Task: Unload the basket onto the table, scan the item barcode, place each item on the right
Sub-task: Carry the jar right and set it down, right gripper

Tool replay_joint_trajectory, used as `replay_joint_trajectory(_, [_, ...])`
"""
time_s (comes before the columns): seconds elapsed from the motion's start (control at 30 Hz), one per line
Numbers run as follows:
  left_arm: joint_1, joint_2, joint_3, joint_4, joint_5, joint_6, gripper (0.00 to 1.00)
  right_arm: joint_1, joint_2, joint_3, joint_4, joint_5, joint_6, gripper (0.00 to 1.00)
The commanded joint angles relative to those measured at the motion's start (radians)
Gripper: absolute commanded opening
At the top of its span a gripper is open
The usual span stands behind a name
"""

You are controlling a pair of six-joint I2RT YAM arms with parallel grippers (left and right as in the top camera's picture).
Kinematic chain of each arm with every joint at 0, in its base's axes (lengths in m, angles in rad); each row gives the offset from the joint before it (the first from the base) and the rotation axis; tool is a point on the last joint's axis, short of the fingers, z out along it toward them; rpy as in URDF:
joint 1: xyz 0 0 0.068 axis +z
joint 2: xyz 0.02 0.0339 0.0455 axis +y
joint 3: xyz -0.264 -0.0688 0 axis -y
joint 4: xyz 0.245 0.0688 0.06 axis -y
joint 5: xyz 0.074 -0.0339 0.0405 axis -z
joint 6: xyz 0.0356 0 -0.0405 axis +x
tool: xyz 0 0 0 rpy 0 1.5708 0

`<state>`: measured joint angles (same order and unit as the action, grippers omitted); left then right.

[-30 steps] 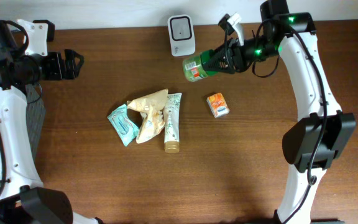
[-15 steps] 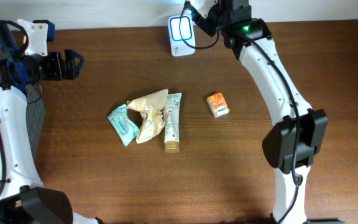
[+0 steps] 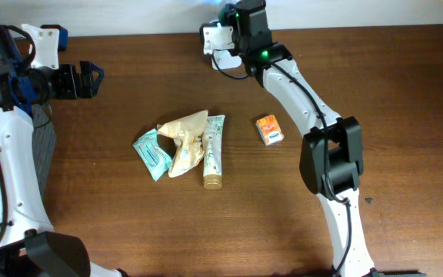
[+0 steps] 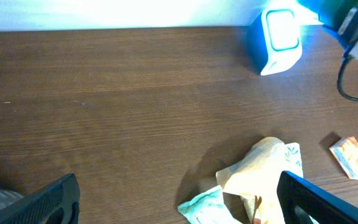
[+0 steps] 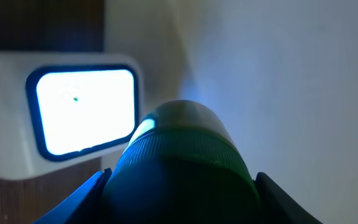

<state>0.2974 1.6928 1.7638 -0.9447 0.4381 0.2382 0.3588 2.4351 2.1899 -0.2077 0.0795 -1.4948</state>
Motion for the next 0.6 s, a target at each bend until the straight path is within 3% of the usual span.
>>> replay_joint_trajectory(0.0, [0.000, 0.002, 0.011, 0.001, 0.010, -0.010, 0.99, 0.001, 0.013, 0.022, 0.015, 0.049, -0.047, 0.51])
replay_joint_trajectory(0.27, [0.000, 0.002, 0.011, 0.001, 0.010, -0.010, 0.99, 0.006, 0.005, 0.023, 0.022, 0.044, -0.037, 0.51])
replay_joint_trajectory(0.47, [0.000, 0.002, 0.011, 0.001, 0.010, -0.010, 0.99, -0.018, -0.153, 0.023, -0.029, -0.016, 0.298, 0.50])
replay_joint_trajectory(0.57, [0.000, 0.002, 0.011, 0.001, 0.010, -0.010, 0.99, -0.064, -0.291, 0.023, -0.218, -0.115, 0.701, 0.51])
